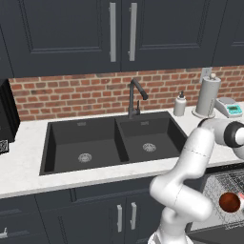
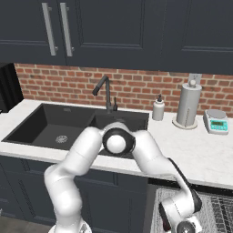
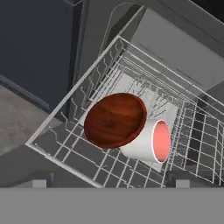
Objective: Pick up the cup and bowl from the counter, place them in the dishwasher, and close the dishwasher door.
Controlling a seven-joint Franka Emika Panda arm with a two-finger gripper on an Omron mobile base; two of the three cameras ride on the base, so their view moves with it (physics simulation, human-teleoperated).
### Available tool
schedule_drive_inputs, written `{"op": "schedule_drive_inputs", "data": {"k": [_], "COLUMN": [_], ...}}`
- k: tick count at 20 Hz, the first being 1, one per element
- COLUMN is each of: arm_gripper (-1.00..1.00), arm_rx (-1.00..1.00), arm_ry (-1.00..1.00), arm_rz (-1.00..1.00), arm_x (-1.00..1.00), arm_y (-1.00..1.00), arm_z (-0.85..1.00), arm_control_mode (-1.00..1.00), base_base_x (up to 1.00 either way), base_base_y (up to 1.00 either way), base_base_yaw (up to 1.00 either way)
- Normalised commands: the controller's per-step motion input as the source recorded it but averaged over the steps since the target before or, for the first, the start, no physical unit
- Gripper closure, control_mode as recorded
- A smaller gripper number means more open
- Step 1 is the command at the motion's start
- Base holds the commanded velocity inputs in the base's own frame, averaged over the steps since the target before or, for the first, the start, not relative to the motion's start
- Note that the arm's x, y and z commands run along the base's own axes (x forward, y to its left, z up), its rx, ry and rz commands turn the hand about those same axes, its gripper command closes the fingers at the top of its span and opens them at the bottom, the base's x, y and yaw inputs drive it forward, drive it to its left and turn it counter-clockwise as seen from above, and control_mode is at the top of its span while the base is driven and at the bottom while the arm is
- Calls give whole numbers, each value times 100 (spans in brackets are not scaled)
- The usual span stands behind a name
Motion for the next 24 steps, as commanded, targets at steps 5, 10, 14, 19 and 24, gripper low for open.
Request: {"op": "schedule_drive_inputs", "data": {"k": [5, 10, 14, 19, 24], "arm_gripper": [-100, -100, -100, -100, -100], "arm_rx": [27, 57, 57, 43, 18], "arm_ry": [46, 6, -1, -17, -51], "arm_rz": [-28, -30, -29, -21, -17], "arm_x": [-62, -99, -92, -94, -100], "arm_y": [-56, -68, -47, -39, 0], "arm_z": [86, 64, 99, 100, 18], "arm_control_mode": [-100, -100, -100, -100, -100], "base_base_x": [0, 0, 0, 0, 0], "base_base_y": [0, 0, 0, 0, 0], "base_base_yaw": [0, 0, 0, 0, 0]}}
